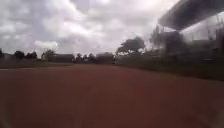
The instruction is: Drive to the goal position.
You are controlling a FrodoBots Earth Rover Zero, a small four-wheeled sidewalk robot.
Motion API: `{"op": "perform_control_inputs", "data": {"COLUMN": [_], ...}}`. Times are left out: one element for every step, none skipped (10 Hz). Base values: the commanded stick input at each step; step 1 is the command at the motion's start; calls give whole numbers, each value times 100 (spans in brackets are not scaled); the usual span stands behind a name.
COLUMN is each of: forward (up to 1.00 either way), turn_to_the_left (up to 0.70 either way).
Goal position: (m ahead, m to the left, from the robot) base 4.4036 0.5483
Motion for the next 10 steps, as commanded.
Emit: {"op": "perform_control_inputs", "data": {"forward": [70,70,70,70,70,70,70,70,70,70], "turn_to_the_left": [0,0,0,0,0,0,0,-22,-32,-35]}}
